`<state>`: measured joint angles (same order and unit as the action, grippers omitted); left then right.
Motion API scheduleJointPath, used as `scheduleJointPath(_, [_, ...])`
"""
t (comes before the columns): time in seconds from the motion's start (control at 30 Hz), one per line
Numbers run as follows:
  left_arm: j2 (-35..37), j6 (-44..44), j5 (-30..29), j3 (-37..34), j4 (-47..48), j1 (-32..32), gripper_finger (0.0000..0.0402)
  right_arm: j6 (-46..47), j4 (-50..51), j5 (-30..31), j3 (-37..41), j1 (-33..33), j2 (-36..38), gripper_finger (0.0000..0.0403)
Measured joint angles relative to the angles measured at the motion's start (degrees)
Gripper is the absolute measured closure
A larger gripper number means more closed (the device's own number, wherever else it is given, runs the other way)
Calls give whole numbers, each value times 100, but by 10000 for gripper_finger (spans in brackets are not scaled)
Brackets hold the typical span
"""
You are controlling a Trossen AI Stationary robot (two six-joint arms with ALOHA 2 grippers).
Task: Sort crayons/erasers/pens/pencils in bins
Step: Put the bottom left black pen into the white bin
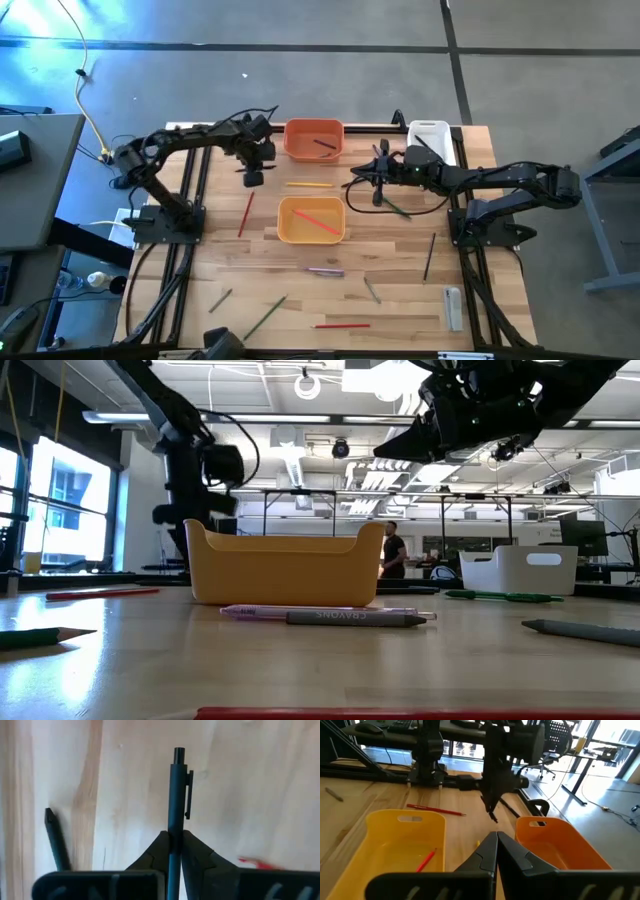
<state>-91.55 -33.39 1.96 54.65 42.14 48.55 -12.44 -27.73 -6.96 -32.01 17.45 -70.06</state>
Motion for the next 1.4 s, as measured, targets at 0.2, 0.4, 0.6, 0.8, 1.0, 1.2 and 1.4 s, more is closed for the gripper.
scheduleJointPath(0.2, [787,454,895,4,157,-230,390,-109,-62,2,-2,0,0,403])
scheduleJointPath(0.4, [1520,1205,1794,7,-270,-684,391,124,-154,2,-2,-13,-61,403])
scheduleJointPath(0.6, [2022,2542,2313,-246,-1961,-1525,391,734,-1901,-69,320,-257,-713,403])
scheduleJointPath(0.8, [2035,3809,1806,-260,-3518,-2598,391,1554,-3569,-55,323,-551,-1339,395])
scheduleJointPath(1.0, [1955,4472,1037,-258,-4476,-3397,391,1952,-3971,-58,323,-809,-1294,329])
scheduleJointPath(1.2, [1871,4973,237,-256,-4958,-3932,391,2058,-3958,-105,228,-1215,-1283,237])
scheduleJointPath(1.4, [1481,5190,-104,-258,-5553,-4306,391,2270,-3936,10,-52,-1596,-1283,177])
